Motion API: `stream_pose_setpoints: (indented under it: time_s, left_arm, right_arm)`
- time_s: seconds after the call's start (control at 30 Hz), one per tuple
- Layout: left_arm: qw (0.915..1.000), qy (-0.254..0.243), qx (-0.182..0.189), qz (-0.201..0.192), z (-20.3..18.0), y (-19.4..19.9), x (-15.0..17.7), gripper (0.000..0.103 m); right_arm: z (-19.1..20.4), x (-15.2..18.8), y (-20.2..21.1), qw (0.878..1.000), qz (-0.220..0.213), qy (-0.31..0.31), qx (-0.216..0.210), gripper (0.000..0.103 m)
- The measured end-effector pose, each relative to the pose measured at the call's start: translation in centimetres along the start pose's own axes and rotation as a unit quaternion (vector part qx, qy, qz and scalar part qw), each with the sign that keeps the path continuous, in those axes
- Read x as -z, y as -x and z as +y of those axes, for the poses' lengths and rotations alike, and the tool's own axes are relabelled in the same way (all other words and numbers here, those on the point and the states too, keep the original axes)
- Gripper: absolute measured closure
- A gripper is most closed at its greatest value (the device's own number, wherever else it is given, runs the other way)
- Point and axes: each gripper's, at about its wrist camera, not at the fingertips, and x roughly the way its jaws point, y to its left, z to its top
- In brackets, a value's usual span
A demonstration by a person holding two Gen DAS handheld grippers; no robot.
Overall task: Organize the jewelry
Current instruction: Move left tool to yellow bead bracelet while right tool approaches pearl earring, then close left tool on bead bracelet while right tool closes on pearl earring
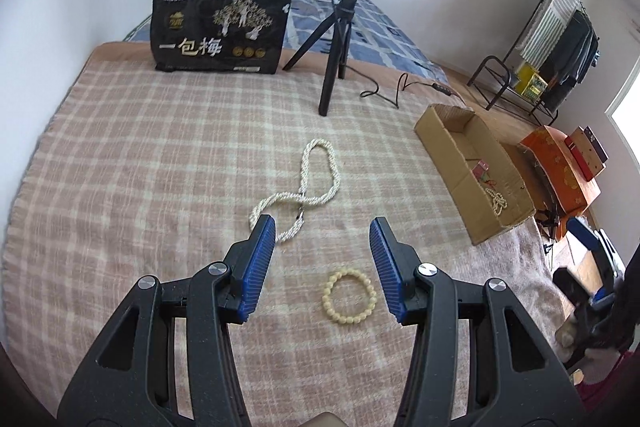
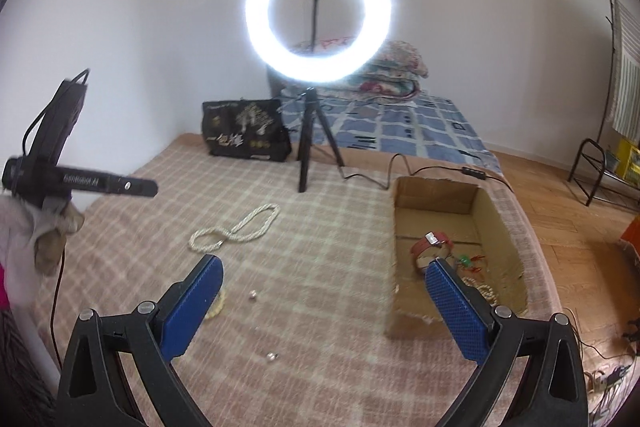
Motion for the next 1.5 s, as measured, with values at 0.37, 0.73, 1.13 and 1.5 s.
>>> stream_pose_setpoints:
  time_s: [0.37, 0.73, 1.13, 1.5]
  left_arm:
    - [0.9987, -0.008, -0.007, 0.051, 0.1, -2.8, 3.3, 0.053]
    - [0.9952, -0.004, 0.000, 0.097, -0.2, -6.2, 4.9, 0.053]
    - [0.9919, -0.021, -0.006, 0.125, -0.6, -8.8, 5.7, 0.059]
    - [0.9899, -0.022, -0.004, 0.140, -0.4, -10.6, 5.8, 0.060]
  right_arm:
    - [3.4, 4.5, -2.3, 0.996, 0.057, 0.051, -0.036, 0.009]
    - [4.6, 7.3, -5.7, 0.983, 0.141, 0.074, -0.094, 0.050]
    - [3.7, 8.4, -8.9, 0.972, 0.204, 0.043, -0.108, 0.071]
    - [2.7, 8.5, -10.6, 0.969, 0.224, 0.014, -0.104, 0.077]
